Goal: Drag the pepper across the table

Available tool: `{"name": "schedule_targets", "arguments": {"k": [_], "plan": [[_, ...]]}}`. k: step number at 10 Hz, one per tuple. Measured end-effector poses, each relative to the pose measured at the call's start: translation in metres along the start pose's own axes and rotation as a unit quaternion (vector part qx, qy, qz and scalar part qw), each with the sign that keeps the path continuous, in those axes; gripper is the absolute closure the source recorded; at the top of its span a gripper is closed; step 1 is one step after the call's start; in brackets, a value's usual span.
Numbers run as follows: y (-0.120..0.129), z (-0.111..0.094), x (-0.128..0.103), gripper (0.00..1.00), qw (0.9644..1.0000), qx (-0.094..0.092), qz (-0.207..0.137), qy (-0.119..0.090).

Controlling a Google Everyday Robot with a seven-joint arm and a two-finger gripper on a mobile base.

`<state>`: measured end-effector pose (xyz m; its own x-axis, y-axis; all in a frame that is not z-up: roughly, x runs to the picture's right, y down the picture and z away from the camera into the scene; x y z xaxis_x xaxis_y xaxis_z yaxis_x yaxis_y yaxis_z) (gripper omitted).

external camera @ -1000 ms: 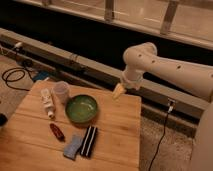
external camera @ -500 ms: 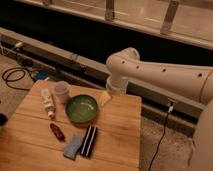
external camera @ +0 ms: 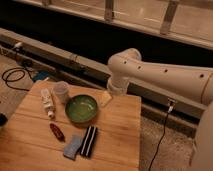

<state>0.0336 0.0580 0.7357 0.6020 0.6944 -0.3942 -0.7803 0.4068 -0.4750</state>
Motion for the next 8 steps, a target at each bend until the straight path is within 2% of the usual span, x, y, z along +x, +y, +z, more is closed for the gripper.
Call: {"name": "schedule_targets", "arguments": {"k": [3, 5, 8], "plan": [[0.023, 0.008, -0.032, 0.20, 0.9992, -0.014, -0.037, -0.004], [0.049, 0.019, -0.064, 0.20, 0.9973, -0.023, -0.070, -0.002], [0.075, 0.030, -0.080, 0.20, 0.9936, -0.042, -0.105, 0.004]]}}
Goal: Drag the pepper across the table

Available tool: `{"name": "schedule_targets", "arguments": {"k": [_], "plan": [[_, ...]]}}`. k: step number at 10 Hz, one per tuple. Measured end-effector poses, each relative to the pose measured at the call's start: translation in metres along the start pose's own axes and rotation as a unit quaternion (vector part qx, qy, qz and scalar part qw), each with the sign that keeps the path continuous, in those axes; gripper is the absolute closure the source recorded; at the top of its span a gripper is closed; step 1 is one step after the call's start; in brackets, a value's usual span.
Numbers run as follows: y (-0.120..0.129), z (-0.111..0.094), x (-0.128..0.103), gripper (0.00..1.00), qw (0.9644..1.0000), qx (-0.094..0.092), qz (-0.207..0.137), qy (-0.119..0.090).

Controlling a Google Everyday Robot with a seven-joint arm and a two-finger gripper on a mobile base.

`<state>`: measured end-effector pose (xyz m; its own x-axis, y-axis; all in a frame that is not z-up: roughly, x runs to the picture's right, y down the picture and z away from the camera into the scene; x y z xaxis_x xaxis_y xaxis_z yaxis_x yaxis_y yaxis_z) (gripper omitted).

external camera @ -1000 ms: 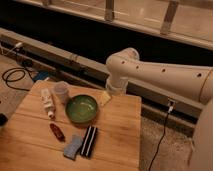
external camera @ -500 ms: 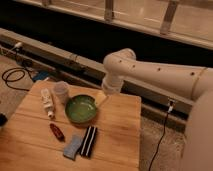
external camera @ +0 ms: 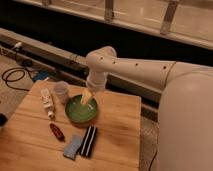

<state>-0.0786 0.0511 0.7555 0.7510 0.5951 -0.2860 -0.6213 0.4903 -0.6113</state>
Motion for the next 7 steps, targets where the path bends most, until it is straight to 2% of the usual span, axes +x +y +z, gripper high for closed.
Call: {"name": "schedule_targets", "arguments": {"k": [1, 4, 6, 7], "plan": [[0.012, 0.004, -0.002, 0.20, 0.9999, -0.004, -0.013, 0.003], [0.070, 0.016, -0.020, 0.20, 0.9972, -0.019, -0.072, 0.009], [0.092, 0.021, -0.038, 0.20, 0.9953, -0.029, -0.093, 0.006], [0.088, 0.021, -0.036, 0.20, 0.9955, -0.028, -0.090, 0.008]]}}
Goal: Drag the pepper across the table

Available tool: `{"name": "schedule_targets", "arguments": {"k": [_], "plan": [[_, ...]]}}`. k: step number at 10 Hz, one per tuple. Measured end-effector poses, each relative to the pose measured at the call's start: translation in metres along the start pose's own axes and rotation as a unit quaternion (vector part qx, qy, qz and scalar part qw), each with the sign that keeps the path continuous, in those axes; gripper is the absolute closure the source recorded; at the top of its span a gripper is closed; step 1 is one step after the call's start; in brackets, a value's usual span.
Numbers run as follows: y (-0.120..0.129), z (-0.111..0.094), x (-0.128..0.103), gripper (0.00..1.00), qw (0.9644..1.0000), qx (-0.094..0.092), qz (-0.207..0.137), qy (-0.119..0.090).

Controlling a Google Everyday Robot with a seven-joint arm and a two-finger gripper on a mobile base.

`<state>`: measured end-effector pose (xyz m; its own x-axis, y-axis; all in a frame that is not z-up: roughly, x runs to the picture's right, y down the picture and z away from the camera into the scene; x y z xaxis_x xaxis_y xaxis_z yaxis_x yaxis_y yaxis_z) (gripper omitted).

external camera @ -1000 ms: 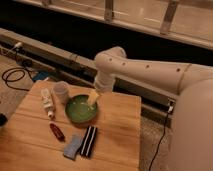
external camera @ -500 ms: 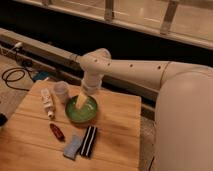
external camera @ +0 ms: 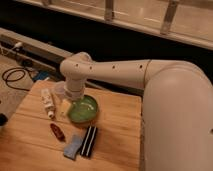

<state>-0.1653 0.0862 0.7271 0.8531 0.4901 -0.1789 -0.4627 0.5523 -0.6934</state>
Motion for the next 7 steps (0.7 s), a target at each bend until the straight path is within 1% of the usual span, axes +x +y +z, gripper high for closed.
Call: {"name": "schedule_targets", "arguments": {"k": [5, 7], "plan": [[-0.0020, -0.0009, 0.0014, 0.20, 1.0000, 0.001, 0.002, 0.000], [-0.0027, 0.0048, -0.0019, 0.20, 0.9999, -0.002, -0.010, 0.002]]}}
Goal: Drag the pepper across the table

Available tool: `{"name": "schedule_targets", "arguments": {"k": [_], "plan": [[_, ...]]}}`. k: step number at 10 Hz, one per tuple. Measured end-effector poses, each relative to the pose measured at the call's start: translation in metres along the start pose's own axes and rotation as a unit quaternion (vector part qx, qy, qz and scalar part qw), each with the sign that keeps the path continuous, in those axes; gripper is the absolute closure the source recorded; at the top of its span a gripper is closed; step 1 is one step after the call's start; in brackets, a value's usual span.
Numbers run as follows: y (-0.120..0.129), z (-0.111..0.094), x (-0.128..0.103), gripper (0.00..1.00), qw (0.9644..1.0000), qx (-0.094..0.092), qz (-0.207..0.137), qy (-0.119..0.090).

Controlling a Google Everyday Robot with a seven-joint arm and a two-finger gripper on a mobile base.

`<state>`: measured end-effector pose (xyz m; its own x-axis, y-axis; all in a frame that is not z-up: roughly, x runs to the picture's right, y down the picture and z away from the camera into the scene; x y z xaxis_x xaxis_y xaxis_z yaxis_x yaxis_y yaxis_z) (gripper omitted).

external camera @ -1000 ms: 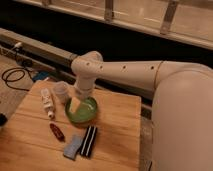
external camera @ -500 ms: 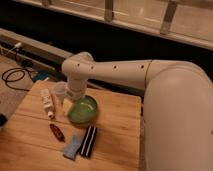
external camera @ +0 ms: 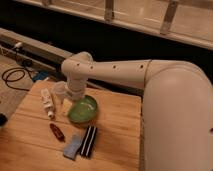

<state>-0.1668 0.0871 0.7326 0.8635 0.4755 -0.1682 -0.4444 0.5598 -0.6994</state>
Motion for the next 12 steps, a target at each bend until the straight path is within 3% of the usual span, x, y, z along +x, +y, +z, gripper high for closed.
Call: {"name": "schedule_targets", "arguments": {"k": [3, 6, 8, 12], "plan": [[0.016, 0.012, -0.032, 0.20, 0.9993, -0.009, -0.037, 0.001], [0.049, 0.034, -0.058, 0.20, 0.9967, -0.023, -0.077, 0.013], [0.066, 0.057, -0.065, 0.20, 0.9944, -0.032, -0.095, 0.033], [0.092, 0.099, -0.062, 0.20, 0.9917, -0.056, -0.098, 0.060]]}}
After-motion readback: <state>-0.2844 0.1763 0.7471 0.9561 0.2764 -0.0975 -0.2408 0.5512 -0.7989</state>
